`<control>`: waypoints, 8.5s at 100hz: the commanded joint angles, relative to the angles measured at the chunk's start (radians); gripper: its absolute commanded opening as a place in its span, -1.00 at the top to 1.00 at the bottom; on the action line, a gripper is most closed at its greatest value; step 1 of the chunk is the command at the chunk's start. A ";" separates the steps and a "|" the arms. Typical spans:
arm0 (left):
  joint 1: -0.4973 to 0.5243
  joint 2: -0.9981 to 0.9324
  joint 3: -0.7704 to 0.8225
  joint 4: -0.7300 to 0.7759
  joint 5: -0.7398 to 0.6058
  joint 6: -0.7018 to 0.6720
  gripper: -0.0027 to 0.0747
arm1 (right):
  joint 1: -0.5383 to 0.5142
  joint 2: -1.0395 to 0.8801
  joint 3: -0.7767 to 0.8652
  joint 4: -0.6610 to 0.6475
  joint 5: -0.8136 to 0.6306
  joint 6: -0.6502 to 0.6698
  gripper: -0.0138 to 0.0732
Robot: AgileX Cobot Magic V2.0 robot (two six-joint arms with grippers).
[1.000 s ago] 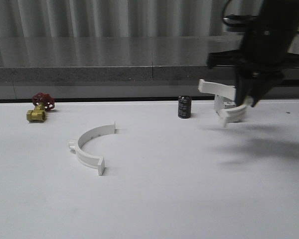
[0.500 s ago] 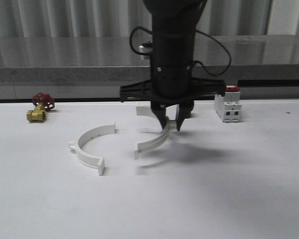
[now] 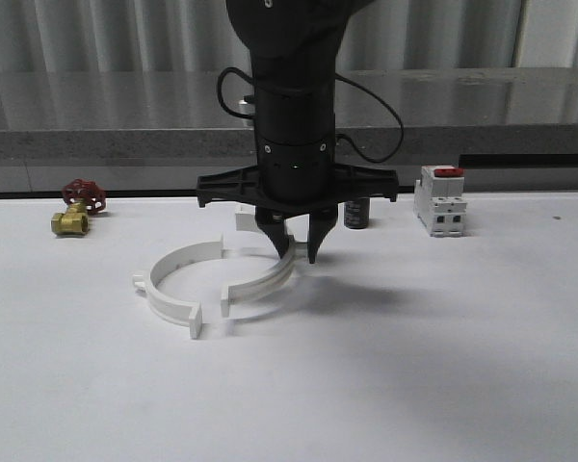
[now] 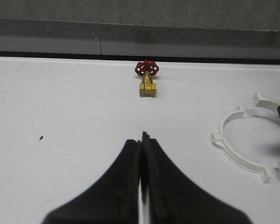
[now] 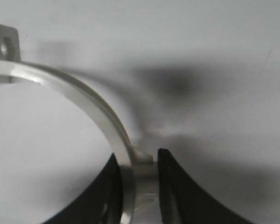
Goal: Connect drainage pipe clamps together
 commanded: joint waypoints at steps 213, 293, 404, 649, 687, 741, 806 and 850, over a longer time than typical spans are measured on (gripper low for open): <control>0.000 0.001 -0.025 0.006 -0.082 -0.007 0.98 | 0.004 -0.015 -0.032 0.083 -0.095 0.032 -0.20; 0.000 0.001 -0.025 0.006 -0.082 -0.007 0.98 | -0.221 -0.392 0.009 0.136 -0.002 -0.526 -0.20; 0.000 0.001 -0.025 0.006 -0.082 -0.007 0.98 | -0.663 -1.628 1.017 0.275 0.011 -0.761 0.64; 0.000 0.003 -0.025 0.006 -0.082 -0.007 0.98 | -0.663 -2.198 1.723 0.316 -0.818 -0.764 0.84; 0.000 0.003 -0.025 0.006 -0.082 -0.007 0.98 | -0.663 -2.198 1.723 0.316 -0.818 -0.764 0.84; 0.002 -0.003 -0.009 -0.001 -0.208 -0.007 0.98 | -0.663 -2.198 1.723 0.316 -0.818 -0.764 0.84; 0.108 -0.347 0.410 -0.111 -0.552 0.087 0.98 | -0.663 -2.198 1.723 0.316 -0.818 -0.764 0.84; 0.121 -0.549 0.534 -0.111 -0.471 0.069 0.98 | -0.663 -2.198 1.723 0.316 -0.818 -0.764 0.84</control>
